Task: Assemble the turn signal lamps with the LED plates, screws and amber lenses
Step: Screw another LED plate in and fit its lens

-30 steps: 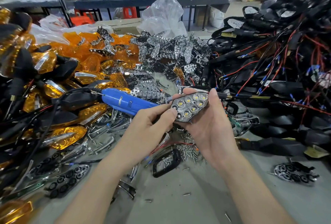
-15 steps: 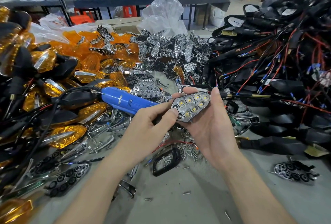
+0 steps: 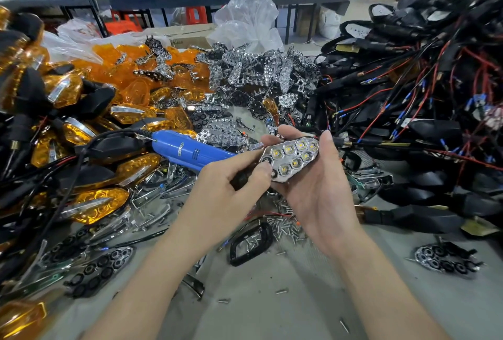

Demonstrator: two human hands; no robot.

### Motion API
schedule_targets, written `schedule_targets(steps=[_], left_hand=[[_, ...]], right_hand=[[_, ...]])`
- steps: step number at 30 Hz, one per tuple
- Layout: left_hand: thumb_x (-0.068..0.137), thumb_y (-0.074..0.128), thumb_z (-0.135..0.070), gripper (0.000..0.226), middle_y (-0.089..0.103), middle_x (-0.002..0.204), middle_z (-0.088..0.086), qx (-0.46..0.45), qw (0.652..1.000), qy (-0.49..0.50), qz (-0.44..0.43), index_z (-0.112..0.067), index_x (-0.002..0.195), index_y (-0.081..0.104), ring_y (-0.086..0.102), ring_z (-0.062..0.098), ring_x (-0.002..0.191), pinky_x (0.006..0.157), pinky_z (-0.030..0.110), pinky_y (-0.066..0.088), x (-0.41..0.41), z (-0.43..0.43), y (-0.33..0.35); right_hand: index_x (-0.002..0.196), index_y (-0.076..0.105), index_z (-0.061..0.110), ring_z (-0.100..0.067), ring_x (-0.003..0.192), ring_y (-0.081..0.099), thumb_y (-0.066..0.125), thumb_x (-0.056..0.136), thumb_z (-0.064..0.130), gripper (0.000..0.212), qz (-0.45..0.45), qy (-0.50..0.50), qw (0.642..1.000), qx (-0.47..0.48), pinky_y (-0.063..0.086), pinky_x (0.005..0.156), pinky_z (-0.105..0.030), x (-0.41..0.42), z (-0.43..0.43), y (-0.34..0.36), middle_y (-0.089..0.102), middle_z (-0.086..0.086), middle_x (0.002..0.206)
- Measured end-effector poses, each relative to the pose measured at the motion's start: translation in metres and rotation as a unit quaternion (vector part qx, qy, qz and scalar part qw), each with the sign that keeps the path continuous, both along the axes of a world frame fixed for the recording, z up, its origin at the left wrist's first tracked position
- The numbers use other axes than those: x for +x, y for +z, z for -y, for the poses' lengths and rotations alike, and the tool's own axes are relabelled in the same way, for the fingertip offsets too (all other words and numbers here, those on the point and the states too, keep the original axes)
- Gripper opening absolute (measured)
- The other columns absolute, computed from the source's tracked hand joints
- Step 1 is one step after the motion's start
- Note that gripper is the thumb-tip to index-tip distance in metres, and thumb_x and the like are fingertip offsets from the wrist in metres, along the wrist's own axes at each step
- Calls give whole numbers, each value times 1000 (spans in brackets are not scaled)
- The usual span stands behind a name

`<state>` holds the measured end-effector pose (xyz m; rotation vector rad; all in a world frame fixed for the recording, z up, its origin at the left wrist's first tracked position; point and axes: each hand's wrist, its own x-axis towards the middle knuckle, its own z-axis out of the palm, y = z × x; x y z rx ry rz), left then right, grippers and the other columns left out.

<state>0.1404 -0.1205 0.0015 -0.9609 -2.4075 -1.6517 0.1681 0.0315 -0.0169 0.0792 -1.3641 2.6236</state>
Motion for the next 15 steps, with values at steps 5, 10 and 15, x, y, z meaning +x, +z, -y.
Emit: schedule_targets(steps=[5,10,15], left_hand=[[93,47,-47,24,61,71,13,5,1000,2,0,-43,99,70,49,27,64,60,38,39,1,0,0],[92,47,-47,24,64,74,12,1,1000,9,1,-42,98,70,53,28,67,63,40,42,0,0,-2],[104,48,-38,17,60,68,-13,-24,1000,-10,1,-40,105,64,49,4,60,56,15,37,-5,1,-10]], right_hand=[[124,62,18,-22,104,70,42,94,60,55,5,-16,1000,5,59,89,-38,-1,1,1,73,-9,116],[122,64,18,-20,100,72,39,97,60,54,10,-3,1000,-10,60,81,-35,0,1,0,75,-8,111],[113,73,27,-19,103,73,58,87,57,42,27,-5,999,33,61,76,-33,-3,9,-6,75,-5,120]])
